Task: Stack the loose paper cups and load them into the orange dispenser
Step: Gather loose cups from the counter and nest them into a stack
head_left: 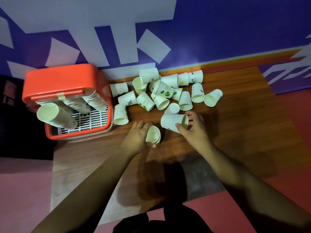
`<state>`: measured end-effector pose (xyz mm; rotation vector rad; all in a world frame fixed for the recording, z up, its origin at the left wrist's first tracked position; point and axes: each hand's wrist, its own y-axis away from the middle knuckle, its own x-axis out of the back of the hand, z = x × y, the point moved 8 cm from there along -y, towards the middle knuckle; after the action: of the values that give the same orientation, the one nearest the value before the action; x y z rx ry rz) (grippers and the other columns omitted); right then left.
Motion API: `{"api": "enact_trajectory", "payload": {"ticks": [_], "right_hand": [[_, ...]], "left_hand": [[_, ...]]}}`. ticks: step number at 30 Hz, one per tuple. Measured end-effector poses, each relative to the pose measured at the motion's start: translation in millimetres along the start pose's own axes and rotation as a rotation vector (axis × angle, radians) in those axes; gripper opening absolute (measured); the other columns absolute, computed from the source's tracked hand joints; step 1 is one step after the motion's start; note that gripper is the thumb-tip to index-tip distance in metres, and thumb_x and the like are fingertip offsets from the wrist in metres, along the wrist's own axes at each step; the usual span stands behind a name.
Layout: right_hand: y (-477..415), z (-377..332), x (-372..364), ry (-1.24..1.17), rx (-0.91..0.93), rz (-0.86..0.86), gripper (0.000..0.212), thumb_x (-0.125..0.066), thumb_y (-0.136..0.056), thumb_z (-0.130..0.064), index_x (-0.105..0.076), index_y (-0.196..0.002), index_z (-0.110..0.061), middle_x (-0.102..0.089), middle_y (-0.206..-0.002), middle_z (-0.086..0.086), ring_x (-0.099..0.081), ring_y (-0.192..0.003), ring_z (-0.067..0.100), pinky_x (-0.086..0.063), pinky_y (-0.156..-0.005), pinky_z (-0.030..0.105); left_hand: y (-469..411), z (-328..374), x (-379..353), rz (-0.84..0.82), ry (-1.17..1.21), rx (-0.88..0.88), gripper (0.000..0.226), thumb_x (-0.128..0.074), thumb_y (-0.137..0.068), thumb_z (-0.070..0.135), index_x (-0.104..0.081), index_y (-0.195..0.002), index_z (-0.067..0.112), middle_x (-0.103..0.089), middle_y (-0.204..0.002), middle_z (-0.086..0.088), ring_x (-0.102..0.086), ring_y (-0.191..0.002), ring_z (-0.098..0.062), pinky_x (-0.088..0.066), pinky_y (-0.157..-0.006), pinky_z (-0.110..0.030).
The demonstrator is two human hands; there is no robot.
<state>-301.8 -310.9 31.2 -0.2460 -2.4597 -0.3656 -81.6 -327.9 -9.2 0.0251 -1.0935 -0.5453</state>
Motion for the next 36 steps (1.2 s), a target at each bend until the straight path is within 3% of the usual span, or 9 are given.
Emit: {"api": "enact_trajectory", "payload": {"ticks": [4, 7, 13, 17, 22, 27, 30, 32, 36], "right_hand": [[2.3, -10.2, -6.1, 0.000, 0.044, -0.042, 0.065, -0.075, -0.079, -0.044, -0.043, -0.134, -0.031, -0.038, -0.137, -0.003, -0.051, -0.121, 0.016, -0.055, -0.093, 0.038], [6.2, -24.2, -11.2, 0.022, 0.108, -0.100, 0.067, -0.073, -0.078, -0.048, -0.043, -0.136, -0.034, -0.040, -0.138, -0.005, -0.051, -0.120, 0.016, -0.055, -0.093, 0.038], [17.1, -46.1, -44.2, 0.270, 0.293, -0.252, 0.073, -0.072, -0.080, -0.049, -0.042, -0.143, -0.029, -0.035, -0.145, -0.007, -0.037, -0.132, 0.013, -0.036, -0.102, 0.025], [22.0, -51.6, -78.6, 0.426, 0.453, -0.313, 0.075, -0.071, -0.079, -0.052, -0.044, -0.143, -0.024, -0.043, -0.137, -0.002, -0.041, -0.126, 0.022, -0.038, -0.107, 0.038], [21.5, -43.0, -114.5, 0.665, 0.579, -0.364, 0.081, -0.069, -0.079, -0.054, -0.038, -0.147, -0.024, -0.044, -0.143, -0.004, -0.040, -0.129, 0.022, -0.031, -0.107, 0.039], [13.5, -29.1, -122.0, 0.578, 0.485, -0.406, 0.080, -0.062, -0.082, -0.061, -0.036, -0.147, -0.022, -0.039, -0.146, 0.000, -0.037, -0.133, 0.024, -0.031, -0.109, 0.041], [-17.2, -27.7, -87.5, 0.438, 0.333, -0.132, 0.063, -0.059, -0.088, -0.052, -0.046, -0.137, -0.015, -0.042, -0.137, 0.011, -0.045, -0.123, 0.030, -0.046, -0.097, 0.043], [-41.2, -24.6, -65.8, 0.524, 0.260, 0.017, 0.058, -0.059, -0.089, -0.047, -0.049, -0.132, -0.009, -0.042, -0.134, 0.017, -0.047, -0.118, 0.033, -0.050, -0.092, 0.042], [-78.5, -14.8, -62.2, 0.703, 0.213, -0.049, 0.051, -0.063, -0.089, -0.039, -0.050, -0.129, -0.010, -0.037, -0.139, 0.017, -0.043, -0.125, 0.035, -0.045, -0.097, 0.040]], "left_hand": [[-1.4, -3.5, -21.8, -0.055, 0.077, 0.059, 0.097, -0.085, -0.070, 0.046, -0.035, -0.151, 0.023, -0.040, -0.135, -0.006, -0.035, -0.121, -0.025, -0.040, -0.105, -0.043], [1.1, -17.6, -21.7, -0.108, 0.182, 0.112, 0.098, -0.082, -0.076, 0.044, -0.027, -0.155, 0.024, -0.035, -0.143, -0.011, -0.030, -0.134, -0.029, -0.035, -0.111, -0.044], [5.3, -86.2, 43.5, 0.211, 0.203, 0.266, 0.045, -0.060, -0.093, 0.009, -0.052, -0.137, 0.006, -0.047, -0.138, -0.019, -0.043, -0.130, -0.037, -0.037, -0.107, -0.044], [-13.1, -94.3, 55.4, 0.235, 0.170, 0.322, 0.044, -0.063, -0.090, 0.010, -0.053, -0.132, 0.003, -0.045, -0.134, -0.023, -0.042, -0.126, -0.040, -0.039, -0.103, -0.045], [-39.0, -103.5, 47.7, 0.191, 0.079, 0.391, 0.056, -0.060, -0.092, 0.021, -0.042, -0.143, 0.005, -0.036, -0.141, -0.026, -0.030, -0.134, -0.043, -0.032, -0.109, -0.049], [-59.0, -121.0, 26.1, 0.060, -0.083, 0.410, 0.059, -0.052, -0.097, 0.040, -0.038, -0.150, 0.022, -0.032, -0.149, -0.028, -0.024, -0.140, -0.045, -0.024, -0.117, -0.052], [-60.8, -119.1, 18.1, 0.054, -0.164, 0.374, 0.048, -0.053, -0.096, 0.044, -0.053, -0.142, 0.027, -0.032, -0.148, -0.022, -0.027, -0.139, -0.041, -0.020, -0.118, -0.051], [-58.6, -112.1, 14.8, 0.087, -0.159, 0.340, 0.042, -0.056, -0.095, 0.043, -0.061, -0.133, 0.027, -0.034, -0.144, -0.016, -0.032, -0.135, -0.038, -0.027, -0.115, -0.052], [-56.4, -105.9, 4.4, 0.089, -0.079, 0.295, 0.029, -0.062, -0.093, 0.034, -0.064, -0.118, 0.020, -0.035, -0.131, -0.013, -0.039, -0.124, -0.036, -0.044, -0.101, -0.054]]}}
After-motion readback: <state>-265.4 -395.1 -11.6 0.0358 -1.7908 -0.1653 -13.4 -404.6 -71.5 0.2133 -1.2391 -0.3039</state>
